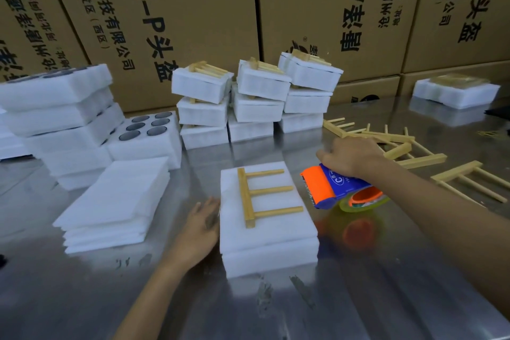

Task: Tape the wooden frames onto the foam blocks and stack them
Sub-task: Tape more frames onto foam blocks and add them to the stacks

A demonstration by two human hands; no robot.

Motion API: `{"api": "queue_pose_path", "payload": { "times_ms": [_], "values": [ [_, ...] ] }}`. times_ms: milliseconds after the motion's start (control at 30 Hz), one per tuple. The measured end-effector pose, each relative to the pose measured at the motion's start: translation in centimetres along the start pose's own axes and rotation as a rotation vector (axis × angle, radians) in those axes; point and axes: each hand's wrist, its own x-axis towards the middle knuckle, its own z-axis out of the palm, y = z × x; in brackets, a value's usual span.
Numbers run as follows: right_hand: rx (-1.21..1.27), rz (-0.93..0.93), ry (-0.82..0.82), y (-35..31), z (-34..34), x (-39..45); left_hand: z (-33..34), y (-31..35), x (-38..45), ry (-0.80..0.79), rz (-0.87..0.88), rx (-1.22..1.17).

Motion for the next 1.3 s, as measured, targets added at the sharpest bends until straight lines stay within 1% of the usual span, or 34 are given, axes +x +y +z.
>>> {"api": "queue_pose_path", "payload": {
  "times_ms": [67, 200, 233, 300, 333, 367, 433, 467, 500, 533, 633, 700, 767, 833, 867, 967, 1067, 1200, 1300],
  "values": [
    [0.005, 0.004, 0.007, 0.1, 0.0, -0.1, 0.4, 0.2, -0.2, -0.081, 0.006, 0.027],
    [0.010, 0.012, 0.025, 0.1, 0.0, -0.3, 0.2, -0.6, 0.2, -0.207, -0.109, 0.046],
    [0.008, 0.014, 0.026, 0.0, 0.0, -0.3, 0.1, -0.5, 0.4, -0.209, -0.142, 0.034],
    [0.005, 0.017, 0.026, 0.0, 0.0, -0.3, -0.1, 0.1, 0.9, -0.144, -0.253, -0.149],
    [0.005, 0.019, 0.026, 0.1, 0.0, -0.3, -0.2, 0.3, 1.1, -0.104, -0.278, -0.186],
    [0.006, 0.020, 0.028, 0.2, 0.1, -0.2, -0.4, 0.2, 1.5, -0.095, -0.268, -0.149],
    [0.012, 0.024, 0.026, 0.3, 0.1, -0.2, -0.5, -0.3, 1.8, -0.148, -0.230, 0.066],
    [0.016, 0.026, 0.023, 0.4, 0.1, -0.1, -0.7, -0.8, 1.9, -0.146, -0.213, 0.183],
    [0.019, 0.029, 0.019, 0.4, 0.2, -0.1, -0.9, -1.0, 1.9, -0.120, -0.202, 0.261],
    [0.021, 0.031, 0.017, 0.5, 0.2, 0.0, -1.2, -1.0, 1.9, -0.076, -0.189, 0.288],
    [0.036, 0.036, 0.002, 1.0, 0.4, 0.4, -2.0, 0.5, 1.4, 0.138, -0.108, 0.114],
    [0.046, 0.036, -0.015, 1.3, 0.4, 0.6, -2.1, 2.5, 1.7, 0.217, -0.018, 0.052],
    [0.053, 0.033, -0.022, 1.5, 0.5, 0.9, -1.3, 5.2, 2.8, 0.184, 0.044, 0.040],
    [0.058, 0.031, -0.018, 1.6, 0.5, 1.0, 0.2, 7.7, 4.2, 0.093, 0.059, 0.033],
    [0.063, 0.028, -0.019, 1.7, 0.6, 1.1, 1.1, 8.5, 4.8, 0.038, 0.053, 0.078],
    [0.096, 0.020, -0.032, 2.0, 0.7, 1.4, 3.4, 8.8, 5.8, -0.111, 0.019, 0.317],
    [0.189, 0.002, -0.077, 2.7, 0.6, 1.7, 3.5, 8.1, 5.9, -0.126, 0.005, 0.308],
    [0.388, 0.050, -0.147, 3.6, 0.3, 2.2, 3.4, 8.2, 5.8, -0.125, 0.020, 0.288],
    [0.359, 0.037, -0.161, 3.7, 0.0, 2.7, 3.3, 8.3, 5.5, -0.123, 0.027, 0.296]
  ]
}}
